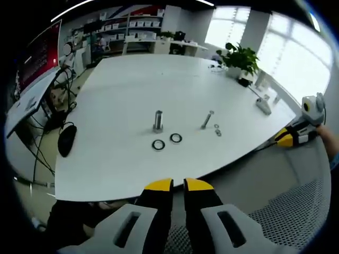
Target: Place the washer onto the threaded stud by aligning its center hole with the stud, sliding it down to the base, and recovering from edge contact or off-axis alignment until the washer reaches the visible bottom stop.
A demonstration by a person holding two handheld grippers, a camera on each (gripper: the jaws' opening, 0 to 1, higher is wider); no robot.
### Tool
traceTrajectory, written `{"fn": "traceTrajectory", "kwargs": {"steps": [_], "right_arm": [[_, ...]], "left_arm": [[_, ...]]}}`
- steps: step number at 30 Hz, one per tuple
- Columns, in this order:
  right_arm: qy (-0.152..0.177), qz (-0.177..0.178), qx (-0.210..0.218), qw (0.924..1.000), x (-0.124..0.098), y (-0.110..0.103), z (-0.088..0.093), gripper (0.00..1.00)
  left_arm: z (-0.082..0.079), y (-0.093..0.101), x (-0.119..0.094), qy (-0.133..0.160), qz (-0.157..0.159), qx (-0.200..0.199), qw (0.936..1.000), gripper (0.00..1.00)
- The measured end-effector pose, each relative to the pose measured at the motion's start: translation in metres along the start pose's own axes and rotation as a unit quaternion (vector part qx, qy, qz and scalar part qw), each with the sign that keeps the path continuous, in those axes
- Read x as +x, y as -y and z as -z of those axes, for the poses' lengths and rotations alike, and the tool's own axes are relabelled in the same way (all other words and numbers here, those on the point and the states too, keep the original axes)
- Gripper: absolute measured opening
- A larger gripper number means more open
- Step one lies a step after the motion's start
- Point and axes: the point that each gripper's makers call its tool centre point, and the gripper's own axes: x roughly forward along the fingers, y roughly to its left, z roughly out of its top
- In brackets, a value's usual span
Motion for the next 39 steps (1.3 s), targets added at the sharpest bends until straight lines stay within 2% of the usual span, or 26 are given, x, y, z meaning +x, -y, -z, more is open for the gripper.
{"fn": "traceTrajectory", "kwargs": {"steps": [39], "right_arm": [[-0.002,-0.007,0.003,1.0,0.0004,-0.0001,0.0005,0.11]], "left_arm": [[-0.0003,-0.0002,-0.0006,0.002,-0.001,-0.001,1.0,0.05]]}}
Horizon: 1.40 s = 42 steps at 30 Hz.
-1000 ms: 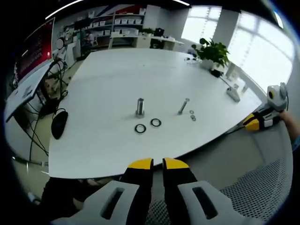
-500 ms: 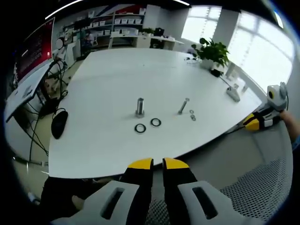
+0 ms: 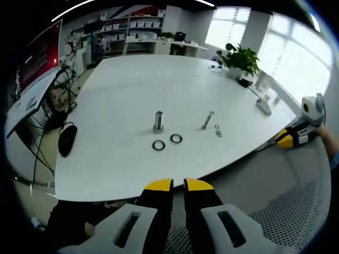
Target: Place the washer onto the threaded stud by aligning its center hole with the stud, sliding it down to the base, and recovering from edge contact or off-axis alignment until the washer reaches the visible bottom stop.
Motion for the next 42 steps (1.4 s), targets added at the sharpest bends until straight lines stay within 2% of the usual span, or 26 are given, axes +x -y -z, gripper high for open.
{"fn": "traceTrajectory", "kwargs": {"steps": [42], "right_arm": [[0.007,0.005,0.009,0.9999,-0.0004,0.0019,-0.0008,0.12]], "left_arm": [[-0.0008,-0.0002,0.0003,0.003,0.0,0.002,1.0,0.05]]}}
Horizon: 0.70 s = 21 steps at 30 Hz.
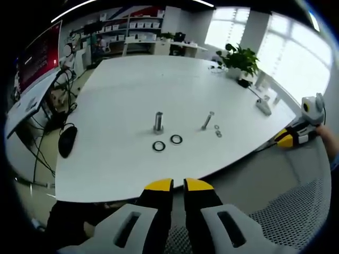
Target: Place the washer onto the threaded stud by aligning its center hole with the stud, sliding it down to the base, and recovering from edge contact or off-axis alignment until the washer reaches the visible bottom stop.
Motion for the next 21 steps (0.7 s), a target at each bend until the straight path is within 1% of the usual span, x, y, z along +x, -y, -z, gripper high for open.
{"fn": "traceTrajectory", "kwargs": {"steps": [7,12,18,21], "right_arm": [[0.0,0.001,0.001,1.0,0.0,0.0001,-0.0004,0.13],[-0.002,0.005,0.003,1.0,0.0001,0.0013,0.0001,0.16],[-0.002,0.006,0.005,1.0,0.0001,0.0022,0.0003,0.17],[-0.003,0.005,0.005,1.0,0.0001,0.0018,0.0001,0.17]], "left_arm": [[-0.0005,0.0002,0.0001,0.0,-0.001,0.0,1.0,0.05],[-0.0008,0.0008,0.0002,0.001,0.002,-0.001,1.0,0.05],[0.0016,0.0034,0.0006,-0.007,0.009,0.007,0.9999,0.07],[-0.0013,0.0045,0.0004,0.0,0.011,0.01,0.9999,0.07]]}}
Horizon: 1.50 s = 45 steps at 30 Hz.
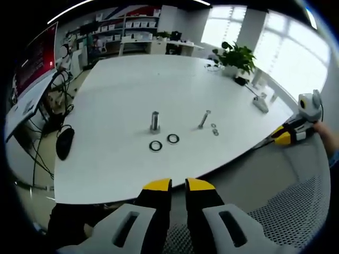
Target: Place the washer onto the threaded stud by aligning its center hole with the stud, sliding it down to the base, and recovering from edge contact or off-axis alignment until the washer reaches the visible bottom stop.
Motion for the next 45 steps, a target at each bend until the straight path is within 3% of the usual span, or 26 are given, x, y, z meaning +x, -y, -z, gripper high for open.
{"fn": "traceTrajectory", "kwargs": {"steps": [2,8,13,15,21,25,28,30,36,45], "right_arm": [[0.0,0.0,0.0,1.0,0.0,0.0,0.0,0.17],[0.002,0.001,0.0,1.0,0.0,0.0,-0.001,0.17],[0.006,0.006,-0.003,1.0,0.0,0.002,-0.004,0.17],[0.01,0.007,0.0,0.9999,-0.001,0.002,-0.004,0.17],[0.012,0.007,0.001,0.9999,-0.001,0.002,-0.005,0.17],[0.013,0.008,-0.001,0.9999,-0.001,0.003,-0.006,0.17],[0.013,0.008,0.0,0.9999,-0.001,0.003,-0.006,0.17],[0.014,0.008,0.0,0.9999,-0.002,0.003,-0.006,0.17],[0.013,0.012,0.004,0.9998,-0.002,0.004,-0.005,0.17],[0.014,0.009,0.006,0.9998,-0.002,0.003,-0.005,0.17]], "left_arm": [[-0.008,-0.001,-0.002,0.024,-0.002,0.0,0.9997,0.07],[-0.01,0.007,-0.003,0.027,0.022,0.009,0.9994,0.07],[-0.015,0.007,-0.004,0.017,0.051,0.021,0.9983,0.08],[-0.014,0.005,-0.005,-0.002,0.058,0.042,0.9974,0.07],[-0.033,-0.008,-0.002,-0.015,0.058,0.106,0.9925,0.13],[-0.041,-0.014,0.008,-0.04,0.066,0.151,0.9855,0.2],[-0.042,-0.015,0.017,-0.065,0.075,0.194,0.976,0.23],[-0.046,-0.018,0.023,-0.066,0.072,0.197,0.9755,0.25],[-0.047,-0.024,0.048,-0.09,0.086,0.228,0.9657,0.29],[-0.04,-0.027,0.084,-0.14,0.104,0.273,0.9461,0.31]]}}
